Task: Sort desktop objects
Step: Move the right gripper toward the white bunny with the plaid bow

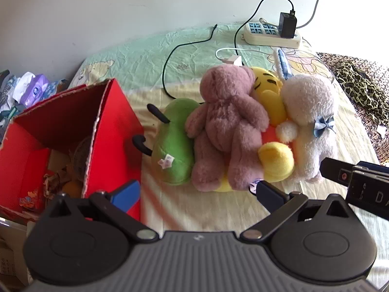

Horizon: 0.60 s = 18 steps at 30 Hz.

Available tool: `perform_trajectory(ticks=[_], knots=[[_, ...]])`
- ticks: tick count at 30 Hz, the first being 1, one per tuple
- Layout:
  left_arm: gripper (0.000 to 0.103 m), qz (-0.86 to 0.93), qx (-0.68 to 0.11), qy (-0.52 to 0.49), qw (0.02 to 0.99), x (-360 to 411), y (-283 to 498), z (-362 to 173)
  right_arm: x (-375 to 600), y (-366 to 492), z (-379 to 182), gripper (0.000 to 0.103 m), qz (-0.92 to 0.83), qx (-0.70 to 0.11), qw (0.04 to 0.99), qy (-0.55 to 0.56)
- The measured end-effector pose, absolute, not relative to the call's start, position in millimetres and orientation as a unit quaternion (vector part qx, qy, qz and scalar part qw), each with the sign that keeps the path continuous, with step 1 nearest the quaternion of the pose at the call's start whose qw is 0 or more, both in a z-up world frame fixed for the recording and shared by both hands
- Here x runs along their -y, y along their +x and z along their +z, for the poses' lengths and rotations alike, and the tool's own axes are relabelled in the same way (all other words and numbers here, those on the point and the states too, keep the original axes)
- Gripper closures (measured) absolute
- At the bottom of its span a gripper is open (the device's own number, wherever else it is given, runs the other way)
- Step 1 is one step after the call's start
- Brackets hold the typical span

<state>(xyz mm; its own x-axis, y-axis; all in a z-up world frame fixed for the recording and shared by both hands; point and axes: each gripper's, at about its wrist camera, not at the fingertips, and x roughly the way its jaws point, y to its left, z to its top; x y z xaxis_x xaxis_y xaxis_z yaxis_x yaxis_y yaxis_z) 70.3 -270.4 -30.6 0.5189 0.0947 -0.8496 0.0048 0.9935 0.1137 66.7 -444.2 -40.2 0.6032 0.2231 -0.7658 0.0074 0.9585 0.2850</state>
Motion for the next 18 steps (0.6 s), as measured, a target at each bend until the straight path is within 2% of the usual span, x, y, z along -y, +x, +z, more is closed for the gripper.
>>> perform_trajectory(ticks=[18], knots=[[0.002, 0.027, -0.503, 0.039, 0.863, 277.6, 70.1, -41.0, 457.6, 62.7, -41.1, 0.040, 0.076, -0.431, 0.885, 0.156]])
